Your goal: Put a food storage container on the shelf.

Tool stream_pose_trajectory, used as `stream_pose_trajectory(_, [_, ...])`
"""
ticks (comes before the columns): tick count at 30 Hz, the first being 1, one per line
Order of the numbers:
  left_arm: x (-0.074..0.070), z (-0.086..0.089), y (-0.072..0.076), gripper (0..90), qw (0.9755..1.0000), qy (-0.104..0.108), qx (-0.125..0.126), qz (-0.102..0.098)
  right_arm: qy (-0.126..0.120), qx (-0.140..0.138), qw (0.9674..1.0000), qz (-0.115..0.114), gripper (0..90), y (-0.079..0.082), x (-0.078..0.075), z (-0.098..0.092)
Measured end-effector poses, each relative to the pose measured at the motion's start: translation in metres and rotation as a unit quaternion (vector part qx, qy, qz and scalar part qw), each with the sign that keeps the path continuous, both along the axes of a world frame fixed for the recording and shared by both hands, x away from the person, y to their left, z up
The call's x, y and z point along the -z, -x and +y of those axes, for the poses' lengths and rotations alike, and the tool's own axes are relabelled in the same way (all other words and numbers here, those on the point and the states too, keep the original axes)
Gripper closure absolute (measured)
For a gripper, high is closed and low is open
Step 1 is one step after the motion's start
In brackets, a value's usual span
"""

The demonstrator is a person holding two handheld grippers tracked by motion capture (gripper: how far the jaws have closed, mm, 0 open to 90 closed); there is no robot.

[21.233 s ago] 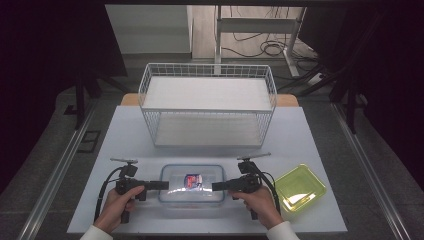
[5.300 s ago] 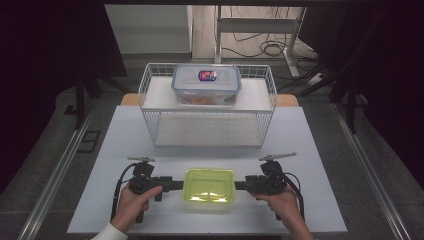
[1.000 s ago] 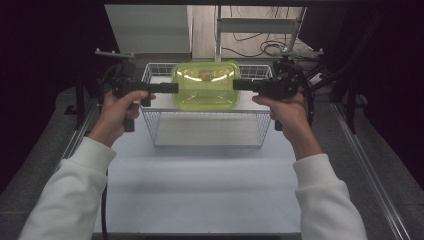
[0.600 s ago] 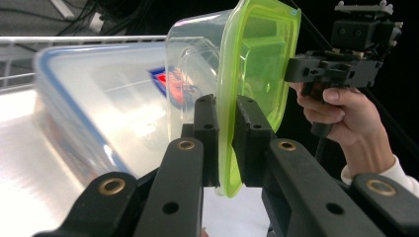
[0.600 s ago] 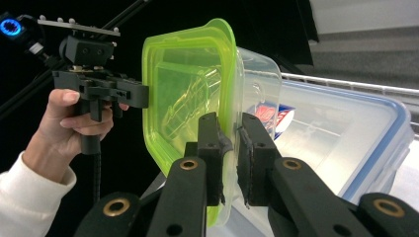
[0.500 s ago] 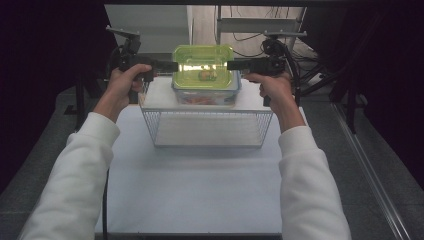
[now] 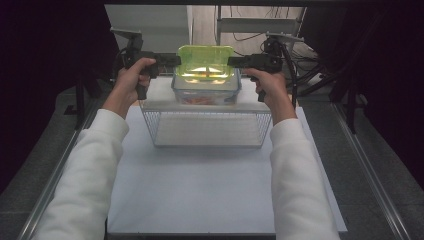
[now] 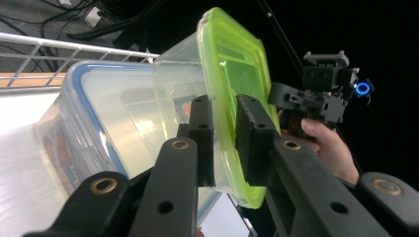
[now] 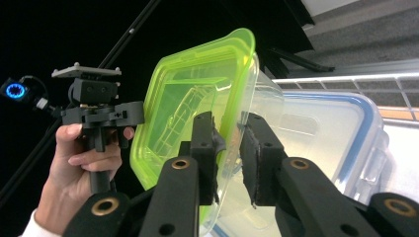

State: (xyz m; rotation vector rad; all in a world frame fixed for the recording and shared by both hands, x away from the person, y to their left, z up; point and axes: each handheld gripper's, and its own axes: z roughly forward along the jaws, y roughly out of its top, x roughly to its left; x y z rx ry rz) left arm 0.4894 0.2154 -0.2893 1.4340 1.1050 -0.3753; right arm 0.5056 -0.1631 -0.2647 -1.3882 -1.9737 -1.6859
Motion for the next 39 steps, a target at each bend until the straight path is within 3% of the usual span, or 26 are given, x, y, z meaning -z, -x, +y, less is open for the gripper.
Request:
stream_pose_trajectory(2, [0.003, -0.001, -0.003, 74.3, 1.0000, 0.002, -0.002, 0.008, -0.005, 0.013, 0.9997, 0.021, 72.2, -0.003, 0.006, 0.002])
stream_pose_trajectory(4, [0.006, -0.001, -0.004, 73.9, 0.9999, 0.005, -0.006, 0.010, -0.011, 0.017, 0.9995, 0.024, 72.1, -0.003, 0.008, 0.002])
stream_pose_trajectory(9, [0.006, -0.002, -0.005, 70.5, 0.9999, -0.006, -0.007, -0.007, -0.013, 0.021, 0.9996, 0.015, 70.8, -0.004, 0.009, 0.003])
stream_pose_trajectory(11, [0.007, -0.003, -0.006, 60.3, 0.9998, -0.016, -0.009, -0.013, -0.005, 0.023, 0.9997, 0.008, 66.7, -0.004, 0.009, 0.004])
stream_pose_trajectory(12, [0.007, -0.003, -0.007, 54.1, 0.9996, -0.022, -0.011, -0.016, 0.001, 0.025, 0.9997, 0.006, 56.6, -0.002, 0.009, 0.005])
stream_pose_trajectory(13, [0.007, -0.004, -0.007, 54.1, 0.9994, -0.026, -0.015, -0.019, 0.001, 0.025, 0.9997, 0.006, 56.6, -0.002, 0.009, 0.005])
stream_pose_trajectory(15, [0.006, -0.004, -0.006, 39.7, 0.9986, -0.031, -0.031, -0.029, 0.004, 0.032, 0.9995, -0.001, 47.7, 0.000, 0.006, 0.005])
stream_pose_trajectory(18, [0.002, -0.001, -0.001, 33.8, 0.9967, -0.040, -0.047, -0.053, 0.015, 0.035, 0.9991, -0.021, 40.9, 0.005, 0.000, 0.000])
stream_pose_trajectory(20, [-0.004, 0.000, 0.006, 28.4, 0.9949, -0.045, -0.051, -0.075, 0.019, 0.033, 0.9985, -0.039, 37.5, 0.012, -0.007, -0.005])
stream_pose_trajectory(21, [-0.004, 0.000, 0.006, 27.2, 0.9949, -0.045, -0.051, -0.075, 0.019, 0.033, 0.9985, -0.039, 37.5, 0.012, -0.007, -0.005])
stream_pose_trajectory(24, [-0.011, 0.001, 0.019, 24.9, 0.9909, -0.069, -0.052, -0.103, 0.031, 0.026, 0.9972, -0.063, 35.3, 0.025, -0.013, -0.011])
stream_pose_trajectory(26, [-0.014, 0.000, 0.029, 24.1, 0.9890, -0.075, -0.053, -0.116, 0.035, 0.022, 0.9969, -0.066, 34.2, 0.032, -0.014, -0.014])
stream_pose_trajectory(29, [-0.017, 0.000, 0.044, 23.5, 0.9885, -0.068, -0.054, -0.124, 0.042, 0.018, 0.9962, -0.074, 33.6, 0.041, -0.015, -0.016])
stream_pose_trajectory(32, [-0.018, 0.000, 0.061, 22.5, 0.9865, -0.083, -0.049, -0.133, 0.055, 0.009, 0.9948, -0.085, 33.5, 0.050, -0.015, -0.019])
stream_pose_trajectory(36, [-0.016, 0.002, 0.078, 21.3, 0.9839, -0.107, -0.048, -0.135, 0.091, -0.014, 0.9906, -0.101, 33.4, 0.068, -0.011, -0.022])
stream_pose_trajectory(39, [-0.014, 0.002, 0.088, 20.9, 0.9834, -0.113, -0.043, -0.136, 0.100, -0.022, 0.9888, -0.109, 33.4, 0.075, -0.008, -0.024])
